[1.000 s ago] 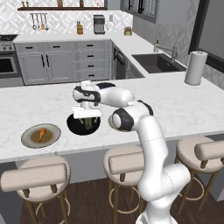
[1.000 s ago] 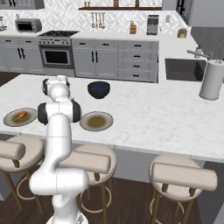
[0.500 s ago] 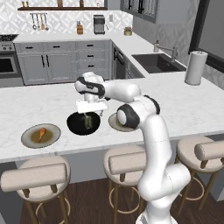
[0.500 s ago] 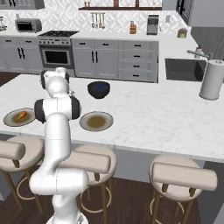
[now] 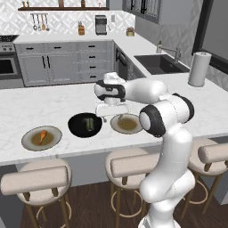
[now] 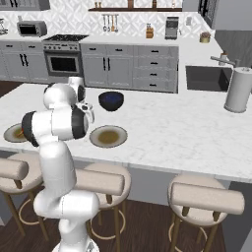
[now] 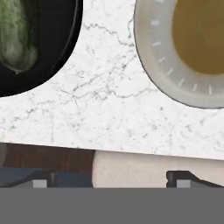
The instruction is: Pick the chicken drumstick and cucumber from their plates and place them in the bowl. Then put the bowl in the fridge.
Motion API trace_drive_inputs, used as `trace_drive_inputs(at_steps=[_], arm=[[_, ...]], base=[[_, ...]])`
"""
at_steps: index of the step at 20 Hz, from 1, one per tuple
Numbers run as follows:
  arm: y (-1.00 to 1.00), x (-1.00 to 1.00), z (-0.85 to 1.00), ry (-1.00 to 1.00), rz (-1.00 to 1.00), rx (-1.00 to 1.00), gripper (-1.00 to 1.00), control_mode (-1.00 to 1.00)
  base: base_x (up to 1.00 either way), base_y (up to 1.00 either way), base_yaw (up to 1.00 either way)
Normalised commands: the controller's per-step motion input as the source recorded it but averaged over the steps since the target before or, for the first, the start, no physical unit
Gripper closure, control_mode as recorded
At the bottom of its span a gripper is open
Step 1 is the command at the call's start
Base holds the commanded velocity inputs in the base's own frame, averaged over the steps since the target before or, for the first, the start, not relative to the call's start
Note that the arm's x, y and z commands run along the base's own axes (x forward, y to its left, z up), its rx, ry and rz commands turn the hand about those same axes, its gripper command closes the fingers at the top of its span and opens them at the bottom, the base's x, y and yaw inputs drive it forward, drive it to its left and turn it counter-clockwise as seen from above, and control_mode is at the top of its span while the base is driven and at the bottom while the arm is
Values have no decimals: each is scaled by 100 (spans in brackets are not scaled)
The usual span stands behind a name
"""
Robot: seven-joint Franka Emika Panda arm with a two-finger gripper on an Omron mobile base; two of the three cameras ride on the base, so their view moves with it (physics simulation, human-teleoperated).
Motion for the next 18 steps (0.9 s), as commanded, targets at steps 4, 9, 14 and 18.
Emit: trace_drive_inputs(at_steps=[4,9,14,18], arm=[[-39,-48,9,-41,2,21,-100,-100],[-5,-20,58,-8,2,6,-100,-100],[-18,-11,82,9,9,0,-100,-100],[-54,-42,47,8,3,-1,-100,-100]], base=[[0,0,0],[0,0,0],[0,0,0],[0,0,0]])
